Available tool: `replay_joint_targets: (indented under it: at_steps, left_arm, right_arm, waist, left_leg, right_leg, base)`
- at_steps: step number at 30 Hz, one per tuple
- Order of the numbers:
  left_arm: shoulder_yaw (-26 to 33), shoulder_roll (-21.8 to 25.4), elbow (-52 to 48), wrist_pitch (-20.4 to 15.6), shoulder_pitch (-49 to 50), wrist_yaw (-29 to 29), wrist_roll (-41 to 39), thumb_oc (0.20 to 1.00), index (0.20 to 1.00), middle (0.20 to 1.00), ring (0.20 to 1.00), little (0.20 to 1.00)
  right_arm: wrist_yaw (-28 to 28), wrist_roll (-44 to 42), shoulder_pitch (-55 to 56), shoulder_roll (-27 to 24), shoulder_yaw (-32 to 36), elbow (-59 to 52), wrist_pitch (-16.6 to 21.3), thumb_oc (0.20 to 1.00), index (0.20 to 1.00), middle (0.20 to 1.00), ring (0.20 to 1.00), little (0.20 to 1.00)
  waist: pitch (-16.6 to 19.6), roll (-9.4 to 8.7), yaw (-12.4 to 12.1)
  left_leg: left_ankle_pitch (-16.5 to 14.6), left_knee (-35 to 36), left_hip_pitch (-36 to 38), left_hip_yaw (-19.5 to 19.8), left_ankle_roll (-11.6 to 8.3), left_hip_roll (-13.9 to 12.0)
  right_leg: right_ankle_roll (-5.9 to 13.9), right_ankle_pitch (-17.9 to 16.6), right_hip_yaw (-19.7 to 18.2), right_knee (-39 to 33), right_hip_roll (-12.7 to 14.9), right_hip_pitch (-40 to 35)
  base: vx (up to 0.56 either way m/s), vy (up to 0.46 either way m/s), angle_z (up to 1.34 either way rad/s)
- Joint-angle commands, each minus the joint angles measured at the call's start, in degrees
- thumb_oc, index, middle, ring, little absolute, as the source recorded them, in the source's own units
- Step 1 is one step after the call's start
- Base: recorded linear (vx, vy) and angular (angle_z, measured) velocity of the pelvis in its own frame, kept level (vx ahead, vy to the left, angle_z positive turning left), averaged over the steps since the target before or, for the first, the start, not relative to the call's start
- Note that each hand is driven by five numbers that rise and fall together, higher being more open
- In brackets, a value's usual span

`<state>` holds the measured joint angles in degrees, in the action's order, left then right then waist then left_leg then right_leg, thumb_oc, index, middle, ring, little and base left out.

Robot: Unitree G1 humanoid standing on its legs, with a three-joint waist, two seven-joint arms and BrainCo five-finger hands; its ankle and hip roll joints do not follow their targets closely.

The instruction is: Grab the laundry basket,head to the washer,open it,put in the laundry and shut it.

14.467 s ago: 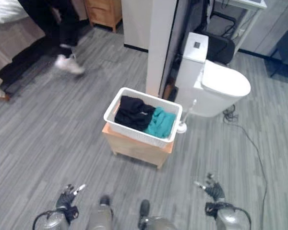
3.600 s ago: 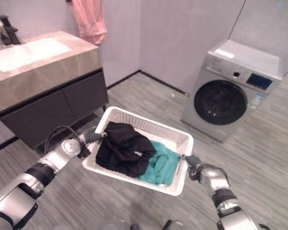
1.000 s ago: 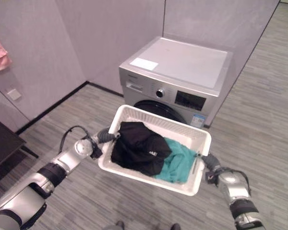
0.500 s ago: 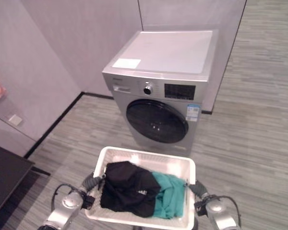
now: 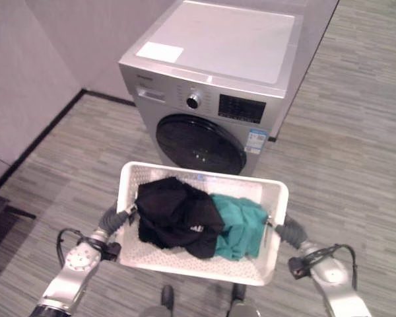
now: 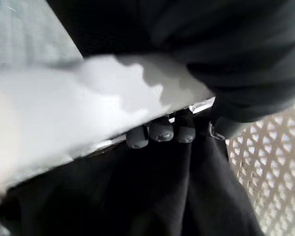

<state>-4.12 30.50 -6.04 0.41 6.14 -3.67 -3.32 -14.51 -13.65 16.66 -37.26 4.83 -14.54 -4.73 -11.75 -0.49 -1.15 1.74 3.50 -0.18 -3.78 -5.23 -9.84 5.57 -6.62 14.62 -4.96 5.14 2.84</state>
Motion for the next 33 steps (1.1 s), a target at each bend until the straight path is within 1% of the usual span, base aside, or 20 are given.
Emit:
replay_joint_targets:
  at_steps: [1,3,6,9,11,12,15,16,17,18,19,20,21,22,23,25,27,28,30,33]
  left_arm:
    - [21.5,12.9,5.3,-1.3,-1.5,4.0,1.0,0.200,0.200,0.200,0.200,0.200]
    - [23.1,16.7,5.0,-2.0,-4.1,4.1,-0.5,0.200,0.200,0.200,0.200,0.200]
    - [22.0,18.9,5.5,-2.3,-7.3,4.4,-2.3,0.200,0.200,0.200,0.200,0.200]
    - [19.7,21.7,7.1,-2.6,-12.5,5.3,-4.3,0.200,0.200,0.200,0.200,0.200]
    - [16.7,25.1,9.2,-3.0,-17.6,6.2,-6.2,0.200,0.200,0.200,0.200,0.200]
    - [16.5,25.2,9.5,-3.1,-18.0,6.3,-6.3,0.200,0.200,0.200,0.200,0.200]
    - [10.3,28.4,12.4,-3.6,-25.1,6.4,-9.6,0.200,0.200,0.200,0.200,0.200]
    - [10.0,28.5,12.6,-3.6,-25.5,6.4,-9.6,0.200,0.200,0.200,0.200,0.200]
    - [4.7,29.5,14.6,-3.5,-31.6,6.7,-11.4,0.200,0.200,0.200,0.200,0.200]
    - [-2.7,28.9,17.8,-3.0,-39.7,6.6,-12.3,0.200,0.200,0.200,0.200,0.200]
    - [-3.5,28.9,18.2,-3.1,-40.6,6.7,-12.4,0.200,0.200,0.200,0.200,0.200]
    - [-8.3,28.2,20.9,-2.4,-46.4,6.9,-12.6,0.200,0.200,0.200,0.200,0.200]
    - [-8.8,28.2,21.3,-2.5,-47.0,6.9,-12.7,0.200,0.200,0.200,0.200,0.200]
    - [-11.7,28.1,22.8,-1.8,-50.4,6.7,-14.0,0.200,0.200,0.200,0.200,0.200]
    - [-11.9,28.1,23.0,-1.9,-50.7,6.7,-14.0,0.200,0.200,0.200,0.200,0.200]
    - [-15.6,26.0,25.6,-1.4,-54.5,6.0,-14.8,0.200,0.200,0.200,0.200,0.200]
    - [-18.3,24.4,28.3,-1.0,-57.7,5.9,-15.1,0.200,0.200,0.200,0.200,0.200]
    - [-19.3,24.2,29.4,-0.8,-59.0,5.8,-15.1,0.200,0.200,0.200,0.200,0.200]
    - [-21.1,23.8,31.7,-0.7,-61.4,5.8,-14.9,0.200,0.200,0.200,0.200,0.200]
    - [-22.1,22.6,34.6,-0.6,-63.0,6.0,-14.9,0.200,0.200,0.200,0.200,0.200]
  right_arm:
    - [0.9,-7.0,1.4,-4.3,12.6,3.1,1.9,0.200,0.200,0.200,0.200,0.200]
    - [0.0,-9.6,0.5,-6.4,13.2,2.9,1.9,0.200,0.200,0.200,0.200,0.200]
    - [0.1,-11.5,-2.5,-8.5,11.9,3.8,2.1,0.200,0.200,0.200,0.200,0.200]
    - [1.0,-12.4,-7.9,-12.2,10.1,5.4,2.5,0.200,0.200,0.200,0.200,0.200]
    - [2.7,-12.8,-13.6,-16.1,8.7,8.1,2.8,0.200,0.200,0.200,0.200,0.200]
    - [2.7,-12.8,-13.8,-16.1,8.6,8.4,2.9,0.200,0.200,0.200,0.200,0.200]
    - [5.1,-11.3,-19.0,-19.2,6.2,13.6,2.1,0.200,0.200,0.200,0.200,0.200]
    - [5.1,-11.3,-19.2,-19.2,6.2,13.8,2.2,0.200,0.200,0.200,0.200,0.200]
    - [6.1,-10.5,-20.8,-20.0,5.7,16.3,1.2,0.200,0.200,0.200,0.200,0.200]
    - [7.3,-10.4,-22.4,-21.6,5.2,19.4,0.7,0.200,0.200,0.200,0.200,0.200]
    - [7.3,-10.4,-22.3,-21.5,5.5,19.5,0.7,0.200,0.200,0.200,0.200,0.200]
    - [8.1,-10.6,-23.8,-22.8,4.9,21.5,0.1,0.200,0.200,0.200,0.200,0.200]
    - [8.1,-10.6,-24.0,-22.8,4.9,21.7,0.2,0.200,0.200,0.200,0.200,0.200]
    - [8.6,-10.2,-27.6,-24.0,2.5,24.9,0.1,0.200,0.200,0.200,0.200,0.200]
    - [8.7,-10.2,-28.0,-24.0,2.2,25.2,0.2,0.200,0.200,0.200,0.200,0.200]
    - [8.7,-10.0,-30.7,-24.3,-0.6,28.0,-0.4,0.200,0.200,0.200,0.200,0.200]
    - [9.0,-10.1,-34.1,-24.7,-3.3,30.3,-0.8,0.200,0.200,0.200,0.200,0.200]
    - [9.4,-10.5,-35.3,-25.0,-4.1,31.3,-0.7,0.200,0.200,0.200,0.200,0.200]
    - [9.7,-10.8,-38.9,-25.8,-7.0,33.6,-0.5,0.200,0.200,0.200,0.200,0.200]
    - [10.4,-12.0,-43.1,-28.0,-9.3,36.5,-0.6,0.200,0.200,0.200,0.200,0.200]
  waist:
    - [2.8,-5.31,0.7]
    - [3.3,-6.10,0.7]
    - [3.6,-6.22,0.6]
    - [3.6,-5.81,0.4]
    - [3.6,-4.67,0.5]
    - [3.5,-4.72,0.4]
    - [3.6,-2.88,0.5]
    - [3.5,-3.02,0.5]
    - [3.8,-1.96,0.7]
    - [3.4,-0.73,1.4]
    - [3.4,-0.91,1.2]
    - [2.5,0.06,2.0]
    - [2.4,-0.04,1.9]
    - [1.3,0.98,1.7]
    - [1.2,0.90,1.8]
    - [0.5,1.26,2.5]
    - [0.5,1.45,3.2]
    - [0.8,1.26,3.4]
    - [0.9,0.95,3.9]
    - [1.7,0.29,4.7]
  left_leg:
    - [-0.5,1.5,-2.8,-5.0,2.97,1.1]
    - [-1.3,1.2,-1.6,-5.2,2.73,0.6]
    - [-1.5,0.8,-0.8,-5.8,2.87,1.0]
    - [-4.3,-3.4,-0.7,-5.9,3.51,1.9]
    - [-7.0,-7.5,-1.4,-6.0,4.43,3.5]
    - [-7.1,-7.7,-1.6,-6.0,4.50,3.6]
    - [-9.6,-10.5,-2.1,-6.5,6.09,5.7]
    - [-9.3,-10.4,-2.3,-6.6,6.14,5.9]
    - [-9.9,-10.4,-2.0,-6.1,7.45,7.9]
    - [-10.1,-10.0,-0.9,-4.8,8.57,9.2]
    - [-9.8,-9.8,-1.1,-4.8,8.60,9.3]
    - [-9.9,-9.5,0.0,-3.9,9.43,9.9]
    - [-9.9,-9.4,-0.1,-3.9,9.44,9.9]
    - [-10.2,-9.0,1.2,-4.2,9.96,9.9]
    - [-10.2,-9.0,1.2,-4.2,9.96,9.9]
    - [-10.6,-8.1,3.4,-3.9,9.90,10.4]
    - [-10.7,-6.7,5.2,-3.4,9.54,10.9]
    - [-10.7,-6.2,5.7,-3.3,9.45,11.3]
    - [-12.1,-5.3,8.2,-2.6,8.98,11.3]
    - [-14.3,-5.2,11.3,-2.0,8.37,11.2]
  right_leg:
    - [-0.26,7.2,-7.4,0.0,-1.6,-1.9]
    - [-0.08,7.6,-7.7,0.0,-2.2,-2.9]
    - [0.12,7.3,-8.3,0.0,-2.0,-3.2]
    - [0.66,6.5,-9.4,0.0,-0.8,-3.9]
    - [1.44,5.5,-10.4,0.0,1.2,-4.1]
    - [1.50,5.5,-10.5,0.0,1.2,-4.0]
    - [2.90,4.5,-10.1,0.0,4.7,-4.7]
    - [2.90,4.3,-10.1,0.0,4.8,-4.5]
    - [3.68,4.0,-9.6,2.6,7.3,-4.0]
    - [3.23,4.4,-9.2,10.5,8.9,-2.3]
    - [3.21,4.4,-9.2,10.7,9.0,-2.0]
    - [2.46,3.7,-8.7,17.9,8.8,0.2]
    - [2.46,3.9,-8.7,18.5,8.8,0.5]
    - [2.10,3.8,-5.1,24.5,8.9,3.4]
    - [2.09,4.0,-5.0,24.9,9.0,3.5]
    - [2.07,5.0,-2.8,27.1,7.1,5.6]
    - [1.86,6.7,-1.4,24.8,4.0,7.5]
    - [1.73,6.8,-0.6,22.7,3.1,7.8]
    - [1.41,6.2,1.2,17.6,1.0,8.7]
    - [1.68,4.2,3.0,11.4,-0.7,9.7]
  base:
    - [-0.03,-0.087,-0.06]
    - [0.01,-0.053,-0.04]
    - [0.01,0.039,0.01]
    - [0.01,0.125,-0.11]
    - [0.02,0.240,-0.44]
    - [0.03,0.240,-0.33]
    - [0.04,0.238,-0.11]
    - [0.08,0.306,-0.05]
    - [0.13,0.417,0.04]
    - [0.13,0.416,0.17]
    - [0.12,0.357,0.44]
    - [0.04,0.149,0.54]
    - [0.09,0.269,0.62]
    - [0.03,0.115,0.35]
    - [0.08,0.156,0.19]
    - [0.13,0.085,0.01]
    - [0.19,0.059,0.09]
    - [0.24,0.009,-0.04]
    - [0.27,-0.036,-0.01]
    - [0.32,-0.061,0.37]
